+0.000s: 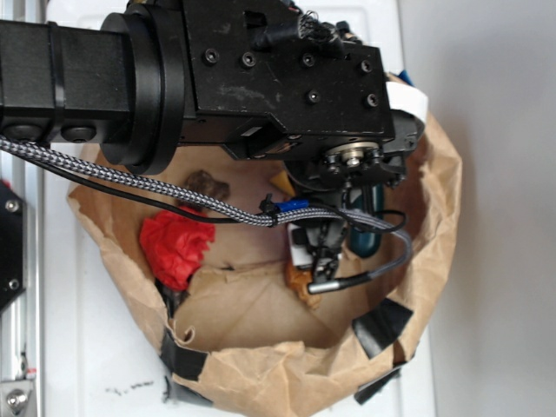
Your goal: Grab the green sponge.
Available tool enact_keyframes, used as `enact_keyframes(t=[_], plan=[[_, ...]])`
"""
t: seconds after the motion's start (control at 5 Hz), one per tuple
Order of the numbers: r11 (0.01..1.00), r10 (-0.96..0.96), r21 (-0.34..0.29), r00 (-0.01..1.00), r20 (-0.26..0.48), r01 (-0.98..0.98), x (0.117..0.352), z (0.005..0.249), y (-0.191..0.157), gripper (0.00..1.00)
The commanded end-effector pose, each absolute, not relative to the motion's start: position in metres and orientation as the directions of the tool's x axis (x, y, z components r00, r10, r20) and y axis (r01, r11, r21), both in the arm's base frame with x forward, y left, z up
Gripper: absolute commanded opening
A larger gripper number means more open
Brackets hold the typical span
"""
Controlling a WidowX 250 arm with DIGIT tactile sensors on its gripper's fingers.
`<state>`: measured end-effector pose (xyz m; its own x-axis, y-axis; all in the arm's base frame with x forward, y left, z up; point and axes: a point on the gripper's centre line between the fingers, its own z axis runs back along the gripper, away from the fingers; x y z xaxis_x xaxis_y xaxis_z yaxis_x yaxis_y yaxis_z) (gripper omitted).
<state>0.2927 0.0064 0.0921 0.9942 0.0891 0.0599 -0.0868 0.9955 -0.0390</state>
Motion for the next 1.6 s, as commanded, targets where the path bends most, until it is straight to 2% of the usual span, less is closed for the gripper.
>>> enact_keyframes(t=[0.0,0.8,1.4], plan=[[0.955,0.282,-0.119,0.956,0.077,-0.272,0.312,0.106,0.005,1.0],[0.953,0.297,-0.092,0.945,0.135,-0.287,0.324,0.081,0.021,1.0],[0.948,0.318,-0.061,0.936,0.152,-0.313,0.325,0.076,0.033,1.0]])
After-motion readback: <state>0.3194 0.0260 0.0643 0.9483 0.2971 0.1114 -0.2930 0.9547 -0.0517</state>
